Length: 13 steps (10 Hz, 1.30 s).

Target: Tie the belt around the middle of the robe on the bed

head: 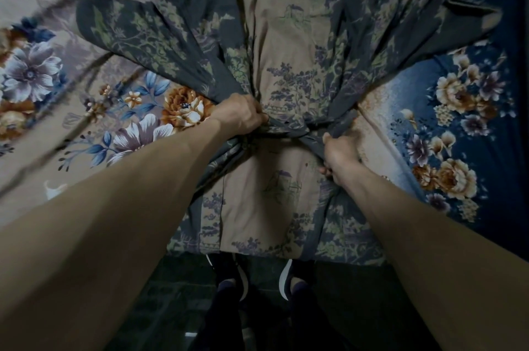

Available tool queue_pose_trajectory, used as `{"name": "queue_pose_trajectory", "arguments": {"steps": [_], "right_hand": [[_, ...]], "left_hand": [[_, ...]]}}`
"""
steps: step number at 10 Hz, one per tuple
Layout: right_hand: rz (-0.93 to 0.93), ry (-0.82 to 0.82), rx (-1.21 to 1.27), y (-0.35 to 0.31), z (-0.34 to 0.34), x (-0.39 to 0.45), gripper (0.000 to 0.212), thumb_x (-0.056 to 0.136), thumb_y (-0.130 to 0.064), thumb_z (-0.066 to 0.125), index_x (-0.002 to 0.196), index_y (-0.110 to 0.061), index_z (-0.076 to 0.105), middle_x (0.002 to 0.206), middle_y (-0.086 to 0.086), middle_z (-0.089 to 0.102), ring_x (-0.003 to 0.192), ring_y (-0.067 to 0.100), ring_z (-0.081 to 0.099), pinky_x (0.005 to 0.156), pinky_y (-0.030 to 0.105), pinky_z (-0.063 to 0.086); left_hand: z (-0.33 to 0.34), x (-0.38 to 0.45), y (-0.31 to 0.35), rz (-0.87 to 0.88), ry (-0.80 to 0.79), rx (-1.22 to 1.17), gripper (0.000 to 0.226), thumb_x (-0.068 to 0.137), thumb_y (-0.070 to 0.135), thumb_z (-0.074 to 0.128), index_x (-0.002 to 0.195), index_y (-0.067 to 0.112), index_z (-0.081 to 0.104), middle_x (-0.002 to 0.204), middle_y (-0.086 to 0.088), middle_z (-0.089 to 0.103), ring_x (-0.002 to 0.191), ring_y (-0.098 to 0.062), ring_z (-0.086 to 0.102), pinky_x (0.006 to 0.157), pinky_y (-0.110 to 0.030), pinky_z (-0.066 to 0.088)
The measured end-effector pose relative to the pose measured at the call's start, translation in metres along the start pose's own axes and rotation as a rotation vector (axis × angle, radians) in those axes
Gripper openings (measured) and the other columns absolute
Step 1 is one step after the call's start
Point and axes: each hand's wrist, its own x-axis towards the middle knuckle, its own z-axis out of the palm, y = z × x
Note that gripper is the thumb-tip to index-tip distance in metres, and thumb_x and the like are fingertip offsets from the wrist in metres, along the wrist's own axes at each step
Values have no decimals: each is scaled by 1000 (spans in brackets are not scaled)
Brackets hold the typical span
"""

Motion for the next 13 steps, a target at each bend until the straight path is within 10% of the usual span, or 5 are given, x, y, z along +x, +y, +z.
{"name": "queue_pose_trajectory", "arguments": {"steps": [5, 6, 8, 10, 13], "right_hand": [[134, 122, 250, 23, 6, 25, 32, 91, -38, 51, 104, -10, 60, 93, 12, 60, 53, 25, 52, 39, 23, 42], [100, 166, 166, 22, 11, 22, 47, 90, -42, 51, 115, -4, 60, 101, 15, 64, 82, 37, 67, 69, 44, 58], [215, -46, 284, 2, 8, 10, 41, 94, -32, 54, 129, -11, 52, 103, 9, 63, 68, 24, 56, 59, 34, 53], [320, -49, 294, 13, -13, -4, 68, 85, -37, 70, 142, -11, 42, 134, 13, 60, 116, 30, 62, 92, 47, 54], [61, 41, 206, -33, -43, -52, 39, 85, -23, 57, 118, -2, 57, 105, 13, 65, 84, 30, 61, 79, 39, 57]], "left_hand": [[22, -1, 4, -126, 88, 39, 37, 97, 36, 42, 108, 13, 69, 116, -13, 64, 106, -33, 59, 71, -30, 38], [27, 0, -2, -168, 124, 11, 36, 90, 40, 48, 102, 15, 70, 108, -12, 68, 101, -34, 62, 73, -30, 35], [22, -6, -7, -85, 96, -17, 37, 96, 36, 46, 112, 9, 66, 115, -19, 65, 105, -38, 60, 81, -38, 49], [-3, -21, -7, -73, 104, -185, 31, 89, 11, 51, 116, 10, 64, 119, -17, 66, 110, -35, 60, 91, -36, 50], [-46, -60, 14, -114, 168, -239, 31, 86, 12, 53, 115, 3, 61, 122, -23, 60, 116, -35, 54, 91, -31, 43]]}}
